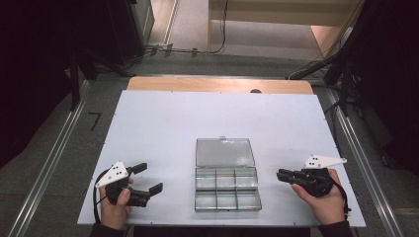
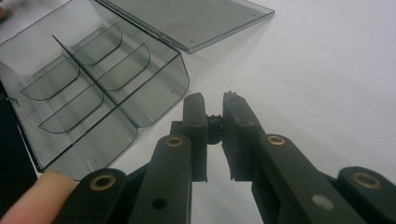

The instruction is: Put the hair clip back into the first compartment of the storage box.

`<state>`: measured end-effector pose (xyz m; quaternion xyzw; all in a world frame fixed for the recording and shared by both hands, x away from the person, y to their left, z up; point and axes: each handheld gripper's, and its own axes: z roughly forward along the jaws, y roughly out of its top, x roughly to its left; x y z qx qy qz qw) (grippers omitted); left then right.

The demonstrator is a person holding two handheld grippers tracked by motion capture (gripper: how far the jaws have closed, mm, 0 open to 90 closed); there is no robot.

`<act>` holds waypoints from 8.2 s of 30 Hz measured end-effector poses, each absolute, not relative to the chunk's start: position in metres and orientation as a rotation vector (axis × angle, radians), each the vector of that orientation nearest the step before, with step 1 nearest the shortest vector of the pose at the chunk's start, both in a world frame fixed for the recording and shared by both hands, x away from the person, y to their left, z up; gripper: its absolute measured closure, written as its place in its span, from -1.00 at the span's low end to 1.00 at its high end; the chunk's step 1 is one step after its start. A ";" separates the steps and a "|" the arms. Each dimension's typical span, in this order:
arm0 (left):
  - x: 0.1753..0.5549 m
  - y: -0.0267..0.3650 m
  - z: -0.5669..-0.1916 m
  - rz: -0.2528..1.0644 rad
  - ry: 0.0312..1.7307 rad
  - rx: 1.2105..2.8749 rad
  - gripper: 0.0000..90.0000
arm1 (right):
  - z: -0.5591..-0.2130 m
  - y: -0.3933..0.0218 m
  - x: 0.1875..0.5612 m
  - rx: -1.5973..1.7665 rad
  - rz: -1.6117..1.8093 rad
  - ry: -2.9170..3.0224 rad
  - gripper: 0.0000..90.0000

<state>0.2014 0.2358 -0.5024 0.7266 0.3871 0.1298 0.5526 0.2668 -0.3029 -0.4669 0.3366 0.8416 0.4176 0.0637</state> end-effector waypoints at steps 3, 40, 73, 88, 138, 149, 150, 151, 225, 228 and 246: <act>0.201 0.236 -0.502 0.305 0.916 1.718 -0.96 | -0.465 -0.302 0.267 1.012 1.265 2.540 0.74; 0.201 0.235 -0.502 0.303 0.912 1.716 -0.96 | -0.453 -0.285 0.267 0.980 1.321 2.536 0.74; 0.201 0.232 -0.501 0.290 0.896 1.705 -0.96 | -0.445 -0.256 0.268 0.914 1.351 2.571 0.74; 0.200 0.230 -0.500 0.292 0.891 1.702 -0.96 | -0.442 -0.228 0.270 0.848 1.341 2.607 0.74; 0.201 0.225 -0.500 0.297 0.878 1.725 -0.96 | -0.446 -0.153 0.272 0.693 1.365 2.711 0.74; 0.201 0.224 -0.500 0.293 0.875 1.728 -0.96 | -0.449 -0.140 0.270 0.678 1.359 2.738 0.74; 0.201 0.225 -0.500 0.292 0.875 1.730 -0.96 | -0.450 -0.139 0.270 0.676 1.358 2.739 0.74; 0.201 0.224 -0.500 0.292 0.875 1.731 -0.96 | -0.451 -0.138 0.270 0.673 1.357 2.742 0.74; 0.201 0.223 -0.500 0.291 0.868 1.739 -0.96 | -0.467 -0.116 0.267 0.661 1.341 2.820 -0.18; 0.201 0.223 -0.500 0.290 0.866 1.737 -0.96 | -0.465 -0.121 0.269 0.680 1.367 2.810 -0.38; 0.201 0.220 -0.498 0.291 0.856 1.742 -0.96 | -0.452 -0.151 0.276 0.704 1.494 2.714 -0.84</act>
